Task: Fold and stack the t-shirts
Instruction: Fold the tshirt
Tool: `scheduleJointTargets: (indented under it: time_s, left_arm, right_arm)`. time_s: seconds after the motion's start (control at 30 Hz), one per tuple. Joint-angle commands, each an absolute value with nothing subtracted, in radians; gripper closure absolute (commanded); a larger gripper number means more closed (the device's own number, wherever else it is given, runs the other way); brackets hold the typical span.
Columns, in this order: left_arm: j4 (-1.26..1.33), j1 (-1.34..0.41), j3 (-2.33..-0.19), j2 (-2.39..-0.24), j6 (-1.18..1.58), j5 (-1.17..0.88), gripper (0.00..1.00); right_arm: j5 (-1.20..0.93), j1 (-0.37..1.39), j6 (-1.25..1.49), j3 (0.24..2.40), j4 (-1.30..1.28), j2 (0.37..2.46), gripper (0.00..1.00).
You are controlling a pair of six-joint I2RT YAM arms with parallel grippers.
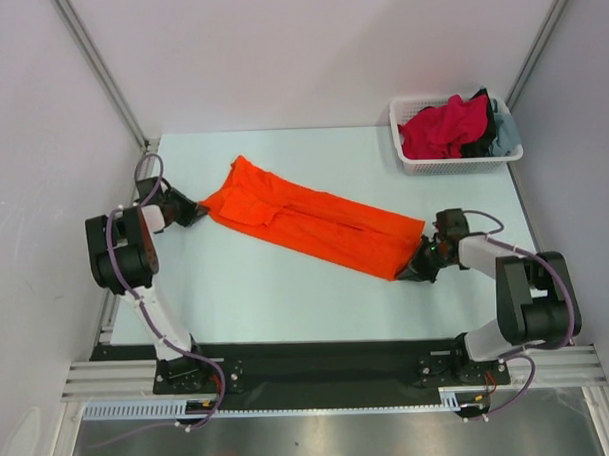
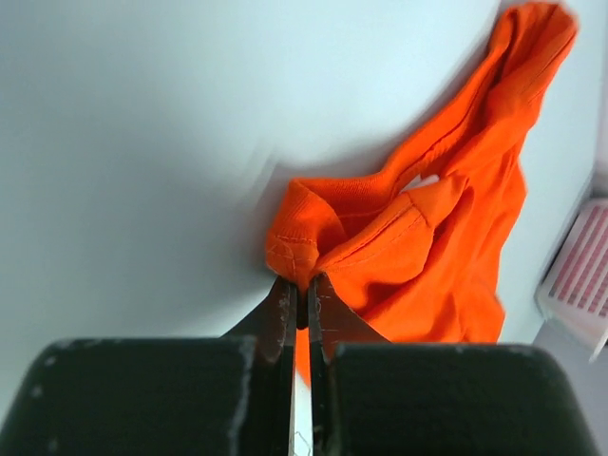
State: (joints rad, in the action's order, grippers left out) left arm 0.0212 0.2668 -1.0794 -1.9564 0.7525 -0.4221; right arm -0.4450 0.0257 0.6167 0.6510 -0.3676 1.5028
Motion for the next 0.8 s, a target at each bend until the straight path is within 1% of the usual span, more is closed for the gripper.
scheduleJointTargets:
  time_s: [0.0,0.03,0.07,0.17,0.2,0.27,0.3,0.4,0.43,0.53,0.6,0.63,0.67,0.7,0.73,0.77]
  left_arm:
    - [0.144,0.287,-1.218,-2.080,0.747,-0.414,1.00]
    - [0.172,0.284,-1.292,-2.145,0.762,-0.426,1.00]
    - [0.173,0.284,-1.337,-2.186,0.778,-0.439,1.00]
    - [0.204,0.269,-1.492,-2.293,0.819,-0.465,1.00]
    - [0.204,0.261,-1.531,-2.315,0.819,-0.462,1.00]
    - [0.183,0.233,-1.650,-2.382,0.807,-0.457,1.00]
    - [0.151,0.224,-1.742,-2.411,0.793,-0.446,1.00]
    - [0.114,0.193,-1.886,-2.526,0.799,-0.457,1.00]
    - [0.110,0.184,-1.951,-2.545,0.807,-0.456,1.00]
    - [0.192,0.173,-1.971,-2.579,0.845,-0.437,1.00]
    - [0.204,0.170,-1.993,-2.592,0.848,-0.413,1.00]
    - [0.196,0.166,-2.028,-2.612,0.847,-0.411,1.00]
    - [0.183,0.167,-2.046,-2.618,0.842,-0.414,1.00]
    - [0.163,0.167,-2.058,-2.619,0.827,-0.414,1.00]
    - [0.152,0.167,-2.051,-2.596,0.812,-0.408,0.94]
    - [0.140,0.166,-2.039,-2.573,0.789,-0.381,0.86]
  right_arm:
    - [-0.336,0.182,0.779,0.555,-0.342,1.468,1.00]
    - [-0.327,0.227,0.860,0.548,-0.321,1.460,1.00]
    - [-0.305,0.318,0.892,0.542,-0.281,1.454,1.00]
    - [-0.232,0.460,1.033,0.538,-0.194,1.457,1.00]
    - [-0.213,0.548,1.064,0.537,-0.163,1.474,1.00]
    - [-0.174,0.648,1.142,0.546,-0.088,1.503,1.00]
    - [-0.161,0.743,1.161,0.570,-0.068,1.550,1.00]
    - [-0.135,0.875,1.218,0.636,-0.011,1.635,1.00]
    - [-0.130,0.943,1.229,0.702,-0.011,1.693,1.00]
    - [-0.127,1.043,1.275,0.791,0.070,1.756,1.00]
    - [-0.150,1.069,1.279,0.831,0.115,1.808,1.00]
    - [-0.164,1.083,1.278,0.874,0.117,1.824,1.00]
    - [-0.223,1.104,1.267,0.894,0.147,1.854,1.00]
    - [-0.262,1.115,1.250,0.911,0.167,1.868,0.89]
    - [-0.294,1.126,1.191,0.926,0.178,1.874,0.77]
    - [-0.351,1.149,1.151,0.963,0.186,1.876,0.69]
